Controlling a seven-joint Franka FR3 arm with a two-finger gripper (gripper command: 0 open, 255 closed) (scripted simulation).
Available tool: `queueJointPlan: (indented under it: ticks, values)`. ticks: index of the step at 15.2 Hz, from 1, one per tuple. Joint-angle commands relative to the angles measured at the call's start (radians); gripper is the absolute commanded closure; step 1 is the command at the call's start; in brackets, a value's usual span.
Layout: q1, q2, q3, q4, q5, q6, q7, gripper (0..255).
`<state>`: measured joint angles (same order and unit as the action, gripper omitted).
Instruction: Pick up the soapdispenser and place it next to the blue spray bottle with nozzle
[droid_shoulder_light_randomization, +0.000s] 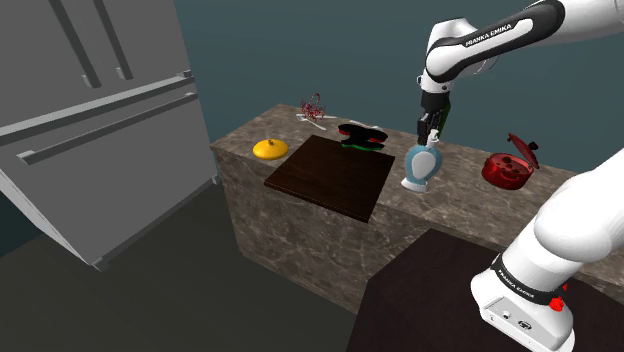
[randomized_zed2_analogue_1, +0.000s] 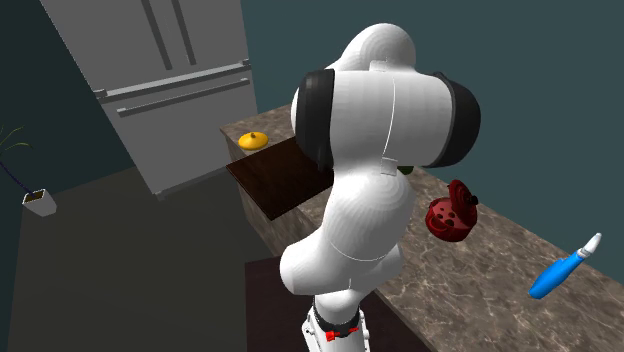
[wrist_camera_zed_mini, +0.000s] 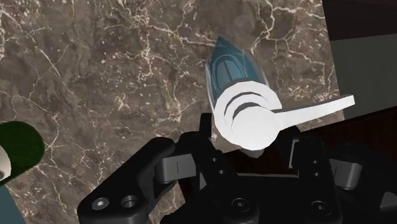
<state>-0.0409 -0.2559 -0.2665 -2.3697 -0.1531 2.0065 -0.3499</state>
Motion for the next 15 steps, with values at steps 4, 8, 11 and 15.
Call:
queueJointPlan:
  ticks: [4, 8, 11, 15]
  values:
    - [0.000, 0.001, 0.000, -0.002, 0.000, 0.001, 0.000, 255]
    - [0.000, 0.001, 0.000, -0.001, 0.000, 0.000, 0.000, 255]
    - [0.000, -0.016, 0.003, 0.025, 0.000, -0.042, -0.001, 255]
    - [0.001, -0.035, 0.008, 0.063, 0.000, -0.099, -0.002, 255]
